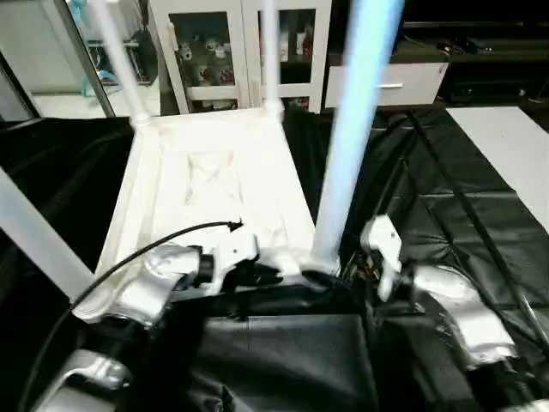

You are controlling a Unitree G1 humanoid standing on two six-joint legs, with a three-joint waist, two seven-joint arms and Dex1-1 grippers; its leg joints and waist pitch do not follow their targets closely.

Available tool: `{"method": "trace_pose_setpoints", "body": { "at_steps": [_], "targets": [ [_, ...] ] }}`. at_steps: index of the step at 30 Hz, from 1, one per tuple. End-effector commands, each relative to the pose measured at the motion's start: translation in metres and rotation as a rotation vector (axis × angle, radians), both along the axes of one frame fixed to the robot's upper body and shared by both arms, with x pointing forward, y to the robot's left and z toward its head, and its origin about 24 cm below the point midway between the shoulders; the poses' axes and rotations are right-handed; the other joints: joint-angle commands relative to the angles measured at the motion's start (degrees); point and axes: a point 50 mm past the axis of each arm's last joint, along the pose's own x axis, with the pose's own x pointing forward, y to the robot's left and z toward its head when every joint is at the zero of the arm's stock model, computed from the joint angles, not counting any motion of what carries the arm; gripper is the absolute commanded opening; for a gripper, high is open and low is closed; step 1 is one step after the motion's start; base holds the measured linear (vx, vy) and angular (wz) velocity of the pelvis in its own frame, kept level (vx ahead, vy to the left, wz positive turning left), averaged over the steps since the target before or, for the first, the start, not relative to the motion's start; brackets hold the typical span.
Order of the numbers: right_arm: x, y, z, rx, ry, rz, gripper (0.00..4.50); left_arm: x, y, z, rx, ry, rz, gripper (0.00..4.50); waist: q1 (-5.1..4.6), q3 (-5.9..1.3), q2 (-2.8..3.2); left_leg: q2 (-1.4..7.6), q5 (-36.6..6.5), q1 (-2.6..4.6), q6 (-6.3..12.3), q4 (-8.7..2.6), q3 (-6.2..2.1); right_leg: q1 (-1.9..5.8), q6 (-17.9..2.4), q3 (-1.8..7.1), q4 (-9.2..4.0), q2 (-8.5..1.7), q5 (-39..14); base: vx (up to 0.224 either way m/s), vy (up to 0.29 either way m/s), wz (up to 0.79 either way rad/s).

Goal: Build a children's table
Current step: Rotate leg to tighten

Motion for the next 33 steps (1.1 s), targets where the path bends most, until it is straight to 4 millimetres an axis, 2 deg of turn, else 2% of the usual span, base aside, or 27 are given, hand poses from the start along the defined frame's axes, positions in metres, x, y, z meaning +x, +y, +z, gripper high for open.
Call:
{"method": "trace_pose_setpoints", "body": {
  "at_steps": [1, 4, 5, 7, 8, 10, 12, 14, 18, 21, 26, 27, 28, 29, 30, 31, 32, 33],
  "targets": [
    [-0.004, 0.003, -0.003, -0.019, 0.029, 0.047, 3.88, -0.007, -0.006, -0.004, -0.009, 0.052, -0.067, 0.0, 0.06, -2.58, -0.84, 3.52, -11.99, 0.6, 4.44, -4.6, -1.14, 2.36, -14.64, 2.42, -2.98, -3.34, -10.79, 0.0, 0.0, 0.0],
    [-0.001, 0.003, -0.004, -0.035, 0.036, 0.038, 3.88, -0.007, -0.005, -0.002, -0.021, 0.055, -0.078, 0.0, 0.06, -2.52, -0.9, 3.48, -12.08, 0.49, 3.74, -4.66, -1.31, 2.41, -13.73, 2.46, -3.23, -3.49, -13.17, 0.0, 0.0, 0.0],
    [-0.001, 0.003, -0.003, -0.037, 0.039, 0.035, 3.72, -0.007, -0.005, -0.001, -0.022, 0.057, -0.081, 0.0, 0.05, -2.56, -0.9, 3.46, -11.86, 0.52, 3.7, -4.64, -1.33, 2.43, -13.71, 2.45, -3.21, -3.46, -13.03, 0.0, 0.0, 0.0],
    [0.0, 0.003, -0.003, -0.033, 0.045, 0.03, 3.72, -0.008, -0.005, -0.001, -0.023, 0.061, -0.084, 0.0, 0.06, -2.66, -0.79, 3.49, -11.0, 0.53, 3.67, -4.6, -1.35, 2.47, -13.94, 2.41, -3.01, -3.36, -11.55, 0.0, 0.0, 0.0],
    [0.001, 0.003, -0.002, -0.023, 0.052, 0.025, 3.44, -0.008, -0.005, 0.0, -0.024, 0.064, -0.086, 0.0, 0.11, -2.78, -0.75, 3.46, -9.87, 0.54, 4.03, -4.45, -1.32, 2.52, -14.48, 2.35, -2.73, -3.26, -9.39, 0.0, 0.0, 0.0],
    [0.001, 0.003, -0.002, -0.015, 0.059, 0.022, 3.37, -0.009, -0.005, 0.0, -0.025, 0.072, -0.09, 0.0, 0.2, -2.87, -0.69, 3.46, -8.88, 0.51, 4.54, -4.29, -1.27, 2.57, -14.96, 2.32, -2.56, -3.27, -7.53, 0.0, 0.0, 0.0],
    [0.001, 0.003, -0.003, -0.01, 0.07, 0.024, 3.29, -0.009, -0.005, 0.0, -0.025, 0.079, -0.094, 0.0, 0.33, -2.82, -0.61, 3.43, -8.56, 0.5, 4.86, -4.25, -1.22, 2.59, -15.18, 2.28, -2.58, -3.25, -7.27, 0.0, 0.0, 0.0],
    [0.001, 0.003, -0.003, -0.009, 0.075, 0.025, 2.93, -0.01, -0.005, 0.0, -0.023, 0.082, -0.096, 0.0, 0.48, -2.83, -0.65, 3.45, -8.82, 0.56, 4.75, -4.21, -1.17, 2.56, -15.13, 2.28, -2.62, -3.26, -7.78, 0.0, 0.0, 0.0],
    [0.0, 0.003, -0.004, 0.0, 0.092, 0.024, 2.86, -0.01, -0.005, 0.0, -0.023, 0.09, -0.098, 0.0, 0.59, -2.88, -0.61, 3.48, -8.85, 0.6, 4.35, -4.23, -1.25, 2.62, -14.99, 2.27, -2.54, -3.26, -7.9, 0.0, 0.0, 0.0],
    [0.0, 0.003, -0.004, 0.003, 0.097, 0.023, 2.68, -0.011, -0.005, 0.0, -0.023, 0.095, -0.098, 0.0, 0.59, -2.96, -0.61, 3.44, -8.17, 0.58, 4.57, -4.11, -1.22, 2.68, -15.26, 2.25, -2.39, -3.24, -6.72, 0.0, 0.0, 0.0],
    [0.002, 0.003, -0.005, 0.008, 0.095, -0.006, 2.66, -0.01, -0.005, 0.0, -0.044, 0.105, -0.089, 0.0, 0.59, -3.0, -0.66, 3.39, -7.55, 0.53, 4.9, -3.99, -1.2, 2.72, -15.46, 2.24, -2.31, -3.26, -6.21, 0.0, 0.0, 0.0],
    [0.004, 0.003, -0.006, 0.011, 0.088, -0.033, 2.66, -0.01, -0.006, 0.001, -0.053, 0.104, -0.082, 0.0, 0.57, -3.04, -0.61, 3.38, -7.57, 0.59, 4.88, -3.96, -1.18, 2.65, -15.56, 2.22, -2.31, -3.26, -6.37, 0.0, 0.0, 0.0],
    [0.019, 0.0, -0.011, 0.015, 0.074, -0.228, 2.66, -0.003, -0.009, 0.001, -0.077, 0.083, 0.011, 0.0, 0.6, -2.99, -0.5, 3.38, -7.67, 0.56, 4.79, -4.0, -1.22, 2.65, -15.57, 2.21, -2.33, -3.27, -6.5, 0.0, 0.0, 0.0],
    [0.025, -0.001, -0.014, 0.013, 0.077, -0.316, 2.65, 0.002, -0.01, 0.0, -0.08, 0.069, 0.063, 0.0, -0.28, -2.6, -0.64, 3.12, -10.28, 0.24, 3.03, -4.42, -1.39, 2.59, -15.19, 2.18, -2.76, -3.36, -10.34, 0.0, 0.0, 0.0],
    [0.029, -0.002, -0.017, 0.013, 0.085, -0.38, 2.65, 0.006, -0.011, -0.002, -0.073, 0.06, 0.117, 0.0, -0.71, -2.52, -0.74, 3.01, -11.73, 0.33, 2.23, -4.58, -1.45, 2.6, -14.65, 2.14, -3.05, -3.35, -12.79, 0.0, 0.0, 0.0],
    [0.031, -0.002, -0.018, 0.014, 0.09, -0.409, 2.65, 0.008, -0.011, -0.002, -0.067, 0.056, 0.148, 0.0, -1.15, -2.54, -0.77, 3.02, -13.65, 0.75, 1.03, -4.59, -1.6, 2.55, -13.64, 2.21, -3.5, -3.52, -16.42, 0.0, 0.0, 0.0],
    [0.035, 0.002, -0.023, 0.047, 0.124, -0.521, 2.65, 0.018, -0.016, -0.006, -0.08, 0.058, 0.296, 0.0, -1.44, -2.51, -0.81, 2.99, -13.99, 0.74, 0.78, -4.58, -1.56, 2.49, -13.44, 2.31, -3.49, -3.44, -16.85, 0.0, 0.0, 0.0],
    [0.036, 0.003, -0.024, 0.052, 0.129, -0.536, 2.65, 0.019, -0.017, -0.006, -0.085, 0.058, 0.317, 0.0, -1.72, -2.3, -0.83, 2.9, -14.78, 0.82, 0.63, -4.66, -1.56, 2.32, -12.89, 2.34, -3.9, -3.32, -18.48, 0.0, 0.0, 0.0]
  ]
}}
